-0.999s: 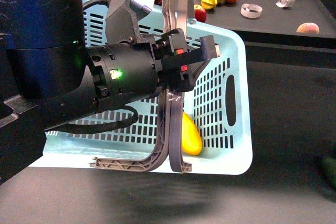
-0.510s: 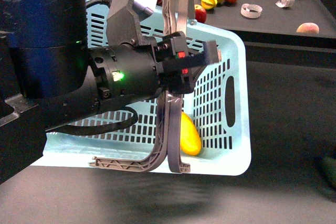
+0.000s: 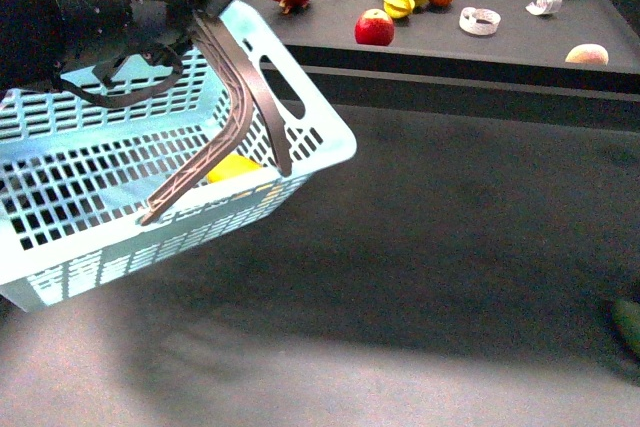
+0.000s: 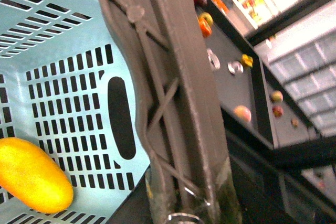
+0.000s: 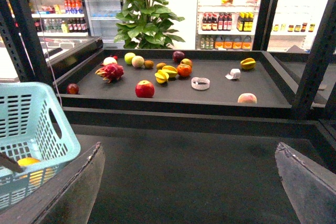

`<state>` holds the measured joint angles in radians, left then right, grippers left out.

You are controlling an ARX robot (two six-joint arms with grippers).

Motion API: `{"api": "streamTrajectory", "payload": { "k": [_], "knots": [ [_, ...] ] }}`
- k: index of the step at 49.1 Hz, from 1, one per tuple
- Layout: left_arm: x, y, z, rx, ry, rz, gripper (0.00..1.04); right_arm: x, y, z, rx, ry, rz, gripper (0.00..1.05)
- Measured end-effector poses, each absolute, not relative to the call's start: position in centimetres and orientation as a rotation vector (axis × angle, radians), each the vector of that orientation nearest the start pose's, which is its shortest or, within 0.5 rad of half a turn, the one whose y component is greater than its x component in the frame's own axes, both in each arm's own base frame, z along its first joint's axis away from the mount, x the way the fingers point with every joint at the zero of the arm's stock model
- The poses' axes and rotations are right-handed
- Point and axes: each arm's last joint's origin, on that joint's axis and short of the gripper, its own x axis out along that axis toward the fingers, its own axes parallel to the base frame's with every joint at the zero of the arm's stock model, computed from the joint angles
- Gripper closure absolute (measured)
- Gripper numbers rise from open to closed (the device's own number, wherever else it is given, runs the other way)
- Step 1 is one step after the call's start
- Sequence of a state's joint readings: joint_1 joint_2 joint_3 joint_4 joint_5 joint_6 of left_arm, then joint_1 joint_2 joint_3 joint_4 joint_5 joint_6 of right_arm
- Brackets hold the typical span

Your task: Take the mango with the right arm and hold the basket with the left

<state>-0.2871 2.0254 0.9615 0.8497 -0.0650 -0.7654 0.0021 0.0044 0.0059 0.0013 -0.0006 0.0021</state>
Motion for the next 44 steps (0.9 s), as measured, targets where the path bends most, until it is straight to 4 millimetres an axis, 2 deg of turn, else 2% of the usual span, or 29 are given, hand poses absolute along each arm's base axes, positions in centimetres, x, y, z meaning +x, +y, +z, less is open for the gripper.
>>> {"api": "streamTrajectory", "payload": {
  "k": [9,22,33,41,44],
  "knots": [
    [40.6,-8.5,12.6,-0.992,0.216,0.082,0.89,9.8,0.0,16.5,0.002,-0.003,0.003,0.08],
    [42.4,-5.1,11.4,-1.254,0.113,0.215,0.9,9.8,0.0,16.5,0.002,-0.003,0.003,0.08],
    [43.4,-2.3,10.5,-1.391,-0.025,0.255,0.91,9.8,0.0,16.5,0.002,-0.003,0.003,0.08],
    [44.1,-1.6,9.0,-1.443,-0.057,0.266,0.94,9.8,0.0,16.5,0.002,-0.004,0.003,0.08],
    [44.5,-1.7,9.0,-1.454,-0.066,0.262,0.95,9.8,0.0,16.5,0.002,-0.003,0.003,0.08]
  ]
}}
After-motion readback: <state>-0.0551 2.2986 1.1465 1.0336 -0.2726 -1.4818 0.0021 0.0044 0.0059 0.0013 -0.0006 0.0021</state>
